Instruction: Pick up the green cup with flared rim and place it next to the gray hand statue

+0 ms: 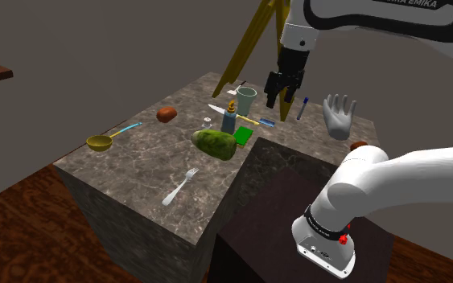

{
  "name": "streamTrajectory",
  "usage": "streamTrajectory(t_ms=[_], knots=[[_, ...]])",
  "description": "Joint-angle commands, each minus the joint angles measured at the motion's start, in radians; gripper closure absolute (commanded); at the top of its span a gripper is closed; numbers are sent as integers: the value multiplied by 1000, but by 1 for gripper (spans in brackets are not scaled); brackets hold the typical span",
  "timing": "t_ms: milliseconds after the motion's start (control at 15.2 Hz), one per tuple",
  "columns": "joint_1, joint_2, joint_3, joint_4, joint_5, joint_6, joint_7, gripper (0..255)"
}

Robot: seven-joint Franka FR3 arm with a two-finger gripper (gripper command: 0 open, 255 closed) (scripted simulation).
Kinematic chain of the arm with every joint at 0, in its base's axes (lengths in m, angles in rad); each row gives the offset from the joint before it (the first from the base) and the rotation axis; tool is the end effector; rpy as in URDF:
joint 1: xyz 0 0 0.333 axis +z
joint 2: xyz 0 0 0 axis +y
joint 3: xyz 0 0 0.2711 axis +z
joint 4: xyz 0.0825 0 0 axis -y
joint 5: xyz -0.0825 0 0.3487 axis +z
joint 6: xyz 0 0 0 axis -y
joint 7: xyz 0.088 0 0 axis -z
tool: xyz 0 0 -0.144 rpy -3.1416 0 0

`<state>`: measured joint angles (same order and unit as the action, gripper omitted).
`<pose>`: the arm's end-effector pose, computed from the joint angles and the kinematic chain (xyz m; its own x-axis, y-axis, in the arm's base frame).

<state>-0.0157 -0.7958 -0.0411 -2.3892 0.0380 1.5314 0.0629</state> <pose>0.2932 -0.0126 0.5071 0.9924 -0.1036 -0.0664 -0.1078 -0.9922 -0.0632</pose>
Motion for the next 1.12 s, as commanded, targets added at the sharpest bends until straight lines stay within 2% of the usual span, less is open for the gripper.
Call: streamTrajectory(t_ms=[0,528,1056], knots=[[0,0,0,0,0,0,0,0],[-31,255,-65,66,-69,192,-70,0],[-56,536,-125,211,-102,335,-133,0]])
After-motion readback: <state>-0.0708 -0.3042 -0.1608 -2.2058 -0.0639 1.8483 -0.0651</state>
